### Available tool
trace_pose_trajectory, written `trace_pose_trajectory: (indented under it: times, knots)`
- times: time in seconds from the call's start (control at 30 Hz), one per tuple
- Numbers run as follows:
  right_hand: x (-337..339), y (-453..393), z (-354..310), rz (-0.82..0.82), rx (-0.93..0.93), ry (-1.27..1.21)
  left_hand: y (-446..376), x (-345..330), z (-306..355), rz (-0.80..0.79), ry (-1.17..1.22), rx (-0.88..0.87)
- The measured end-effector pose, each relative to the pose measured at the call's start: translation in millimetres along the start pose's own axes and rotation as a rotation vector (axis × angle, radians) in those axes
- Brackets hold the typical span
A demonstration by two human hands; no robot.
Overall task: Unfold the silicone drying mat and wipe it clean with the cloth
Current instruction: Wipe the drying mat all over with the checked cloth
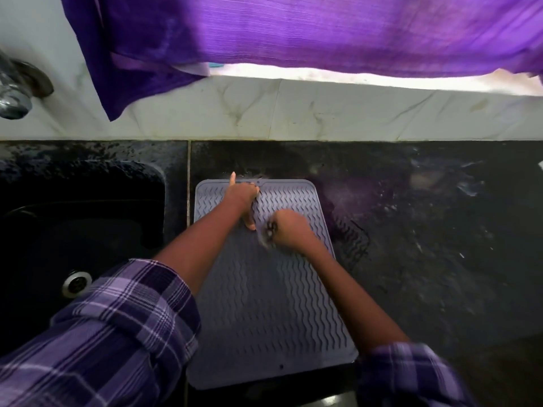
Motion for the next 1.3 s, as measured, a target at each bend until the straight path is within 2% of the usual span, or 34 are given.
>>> trace_pose_trajectory:
  times: [0.07, 0.13, 0.23, 0.37, 0.47, 0.53, 0.57, 0.63, 0.77, 0.83, 0.97, 1.07, 1.13, 1.23, 1.3]
  knots:
    - [17, -22, -10, 0.129, -0.022, -0.067, -4, -2, -2, 0.003, -0.003, 0.002]
    - [9, -23, -16, 0.213, 0.025, 0.037, -4, -4, -1, 0.009, -0.003, 0.004]
    - [-17, 1, -4, 0.273, 0.09, 0.005, -5, -5, -1, 0.025, -0.003, 0.009]
    - [-45, 64, 24, 0.173, 0.183, -0.057, -1, -5, -2, 0.014, 0.016, -0.007]
    - [-42, 68, 34, -0.08, 0.153, -0.008, 7, 0, 2, 0.027, -0.012, -0.031]
    - [-15, 45, 34, -0.174, 0.081, -0.164, 15, 2, 6, 0.071, -0.049, -0.051]
    - [-1, 30, 35, -0.123, 0.028, -0.247, 20, 1, 8, 0.102, -0.071, -0.063]
    - [16, 9, 29, 0.077, -0.016, -0.3, 33, -4, 15, 0.155, -0.12, -0.075]
    - [-19, 9, 11, 0.22, 0.081, 0.028, 65, -37, 42, 0.063, -0.107, -0.059]
    - [-28, 16, 15, 0.263, 0.114, 0.051, 80, -52, 55, 0.023, -0.066, -0.057]
    - [-41, 42, 27, 0.229, 0.113, 0.068, 89, -54, 59, 0.007, -0.065, 0.008]
    - [-54, 90, 42, 0.177, 0.21, 0.059, 89, -50, 61, 0.016, -0.093, 0.034]
    - [-56, 114, 50, 0.063, 0.286, 0.082, 92, -52, 62, 0.025, -0.099, 0.037]
    - [-39, 106, 46, -0.102, 0.229, 0.088, 94, -54, 62, 0.043, -0.08, 0.046]
    - [-21, 86, 35, 0.006, 0.146, -0.02, 92, -54, 62, 0.049, -0.078, 0.043]
Point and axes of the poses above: each hand's wrist, its own y-axis away from the middle knuckle, its own x-axis out of the back of the hand, z = x × y, the point moved 5 cm from there along -y, towards the middle knuckle, and after that the axes turned 11 degrees about -x, right-handed, at the moved point
